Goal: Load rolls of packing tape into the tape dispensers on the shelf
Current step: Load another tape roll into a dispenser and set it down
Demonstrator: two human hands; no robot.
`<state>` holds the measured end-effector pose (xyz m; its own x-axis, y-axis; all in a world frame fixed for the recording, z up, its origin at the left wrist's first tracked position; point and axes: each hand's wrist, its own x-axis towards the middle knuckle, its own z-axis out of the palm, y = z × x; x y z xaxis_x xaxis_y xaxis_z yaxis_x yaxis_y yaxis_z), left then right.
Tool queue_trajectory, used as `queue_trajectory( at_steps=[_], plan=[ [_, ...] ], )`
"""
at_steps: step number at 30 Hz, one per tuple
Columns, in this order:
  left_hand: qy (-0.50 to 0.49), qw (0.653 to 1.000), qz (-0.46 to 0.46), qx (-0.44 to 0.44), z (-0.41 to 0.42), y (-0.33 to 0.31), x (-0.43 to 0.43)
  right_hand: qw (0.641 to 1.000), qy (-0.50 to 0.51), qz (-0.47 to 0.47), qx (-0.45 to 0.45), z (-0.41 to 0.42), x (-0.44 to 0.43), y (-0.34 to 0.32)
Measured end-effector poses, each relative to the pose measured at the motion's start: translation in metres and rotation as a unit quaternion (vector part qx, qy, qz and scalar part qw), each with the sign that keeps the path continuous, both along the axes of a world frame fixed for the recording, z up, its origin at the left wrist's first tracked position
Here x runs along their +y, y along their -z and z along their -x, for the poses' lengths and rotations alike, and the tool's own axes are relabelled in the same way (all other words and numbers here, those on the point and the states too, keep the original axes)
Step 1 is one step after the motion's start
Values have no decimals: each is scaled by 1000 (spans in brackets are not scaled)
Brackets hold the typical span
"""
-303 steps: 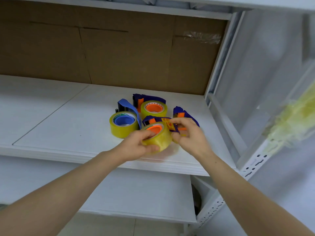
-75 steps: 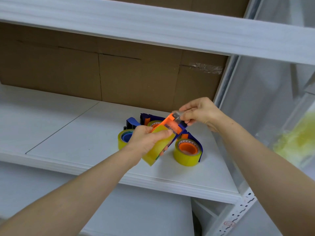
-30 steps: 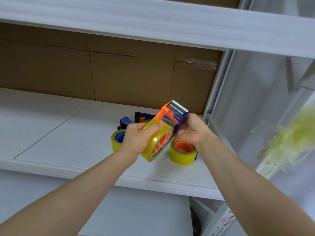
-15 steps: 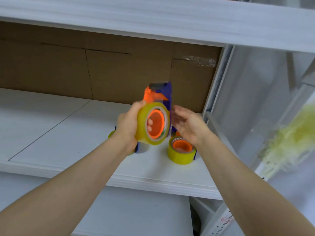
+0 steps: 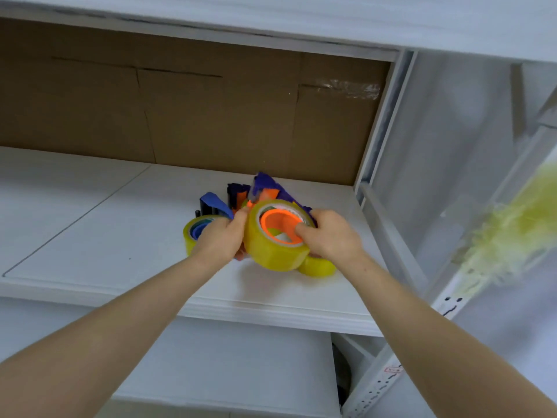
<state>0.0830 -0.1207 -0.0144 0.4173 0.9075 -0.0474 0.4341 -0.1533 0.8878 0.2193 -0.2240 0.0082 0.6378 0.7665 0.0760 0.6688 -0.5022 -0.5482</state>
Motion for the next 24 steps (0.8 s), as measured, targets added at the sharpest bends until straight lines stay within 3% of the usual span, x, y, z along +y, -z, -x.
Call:
queue_trajectory(
  at_steps=[2,6,12,19,22,24],
  plan=[
    [43,994,-47,84,11,6,-3,995,-11,50,-88,7,-4,9],
    [73,973,-100,197,17,11,-10,991,-48,56,-109,26,-10,31],
    [140,978,4,155,14,20,-13,985,-27,109,-128,27,-9,51],
    [103,990,-1,97,-6,28,-14,990,15,86,-113,7,3,55],
    [92,990,-8,108,-8,27,-14,978,11,121,-171,2,4,52],
    [67,990,-36,119,-2,23,-8,972,5,95,-217,3,6,43]
  ],
)
